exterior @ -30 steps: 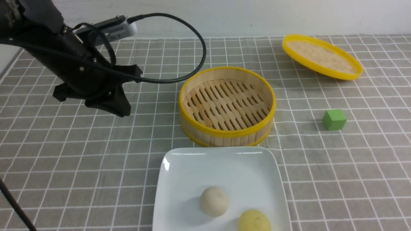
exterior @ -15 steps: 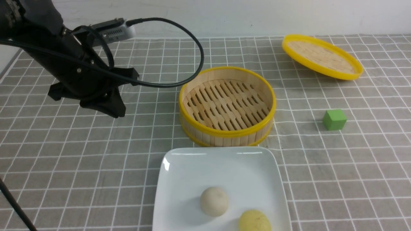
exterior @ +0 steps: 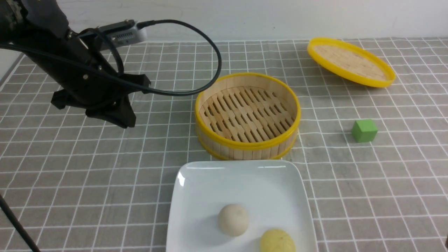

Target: Put the steamed buns into the plate on the grey tablecloth.

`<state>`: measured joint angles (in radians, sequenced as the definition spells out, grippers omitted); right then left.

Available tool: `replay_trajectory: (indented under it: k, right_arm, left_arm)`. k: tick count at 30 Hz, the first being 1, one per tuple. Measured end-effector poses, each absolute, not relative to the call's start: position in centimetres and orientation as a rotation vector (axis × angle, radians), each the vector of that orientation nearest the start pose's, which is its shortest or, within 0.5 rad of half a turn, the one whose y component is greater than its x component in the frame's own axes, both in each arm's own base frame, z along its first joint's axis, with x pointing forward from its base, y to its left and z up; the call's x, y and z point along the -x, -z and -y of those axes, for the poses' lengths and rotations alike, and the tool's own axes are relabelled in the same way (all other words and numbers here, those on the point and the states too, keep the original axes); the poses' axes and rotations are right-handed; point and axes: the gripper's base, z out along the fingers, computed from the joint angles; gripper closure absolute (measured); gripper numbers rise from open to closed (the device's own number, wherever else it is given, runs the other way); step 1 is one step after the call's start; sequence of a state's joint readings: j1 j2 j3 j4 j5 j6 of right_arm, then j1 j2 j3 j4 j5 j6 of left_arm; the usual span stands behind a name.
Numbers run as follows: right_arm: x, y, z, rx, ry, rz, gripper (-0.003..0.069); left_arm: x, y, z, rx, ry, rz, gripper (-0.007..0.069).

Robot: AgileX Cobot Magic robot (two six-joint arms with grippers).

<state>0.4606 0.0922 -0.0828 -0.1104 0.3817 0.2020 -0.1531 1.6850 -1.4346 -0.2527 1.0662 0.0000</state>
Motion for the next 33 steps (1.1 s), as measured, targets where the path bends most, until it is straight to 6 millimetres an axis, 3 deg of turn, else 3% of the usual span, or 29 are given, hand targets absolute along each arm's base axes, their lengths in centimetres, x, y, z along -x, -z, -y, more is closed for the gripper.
replay_trajectory:
  k: [3, 8, 11, 14, 15, 16, 17, 18, 19, 21, 22, 23, 24, 26, 30, 32, 33]
  right_arm:
    - [-5.2, -17.3, -1.3, 0.176, -0.239, -1.915, 0.0636]
    - [-5.2, -17.6, -0.7, 0.070, -0.172, -1.859, 0.0630]
    - [-5.3, -17.6, -0.4, 0.016, -0.129, -1.855, 0.0625]
    - [-5.3, -17.6, -0.3, 0.007, -0.121, -1.854, 0.0621]
    - [-5.3, -17.6, -0.3, 0.006, -0.121, -1.855, 0.0617]
    - [-5.3, -17.6, -0.3, 0.006, -0.121, -1.855, 0.0617]
    - [-5.3, -17.6, -0.3, 0.006, -0.121, -1.855, 0.0615]
    - [-5.3, -17.6, -0.3, 0.006, -0.121, -1.855, 0.0614]
    - [-5.3, -17.6, -0.3, 0.006, -0.121, -1.855, 0.0613]
    - [-5.3, -17.6, -0.3, 0.006, -0.120, -1.856, 0.0610]
    - [-5.3, -17.6, -0.3, 0.006, -0.120, -1.856, 0.0610]
    - [-5.3, -17.6, -0.3, 0.006, -0.120, -1.856, 0.0607]
    - [-5.3, -17.6, -0.3, 0.006, -0.120, -1.856, 0.0606]
    - [-5.3, -17.6, -0.3, 0.006, -0.120, -1.856, 0.0602]
    - [-5.3, -17.6, -0.3, 0.006, -0.120, -1.857, 0.0596]
    - [-5.3, -17.6, -0.3, 0.006, -0.120, -1.857, 0.0594]
    - [-5.3, -17.6, -0.3, 0.006, -0.120, -1.857, 0.0590]
  left_arm:
    - [-34.3, -30.0, 7.3, -0.115, 0.373, -2.786, 0.0564]
    - [-32.6, -32.9, 7.0, -0.195, 0.356, -2.704, 0.0600]
    - [-29.0, -37.5, 6.4, -0.236, 0.339, -2.579, 0.0618]
    - [-26.5, -39.9, 5.9, -0.252, 0.315, -2.512, 0.0620]
    - [-24.4, -41.4, 5.5, -0.267, 0.295, -2.476, 0.0621]
    - [-24.1, -41.6, 5.4, -0.268, 0.293, -2.472, 0.0621]
    - [-21.7, -43.0, 5.0, -0.282, 0.278, -2.444, 0.0622]
    - [-21.5, -43.2, 4.9, -0.283, 0.276, -2.441, 0.0622]
    - [-19.5, -44.0, 4.6, -0.287, 0.274, -2.409, 0.0622]
    - [-17.0, -44.1, 4.3, -0.289, 0.285, -2.378, 0.0622]
    - [-16.8, -44.1, 4.3, -0.289, 0.288, -2.376, 0.0622]
    - [-14.5, -43.1, 4.1, -0.287, 0.313, -2.364, 0.0622]
    - [-14.3, -43.0, 4.1, -0.286, 0.320, -2.361, 0.0622]
    - [-11.8, -40.9, 4.0, -0.273, 0.362, -2.330, 0.0622]
    - [-8.7, -36.3, 3.6, -0.220, 0.401, -2.225, 0.0622]
    - [-8.1, -35.1, 3.5, -0.184, 0.413, -2.156, 0.0622]
    - [-7.5, -33.5, 3.3, -0.143, 0.427, -2.088, 0.0621]
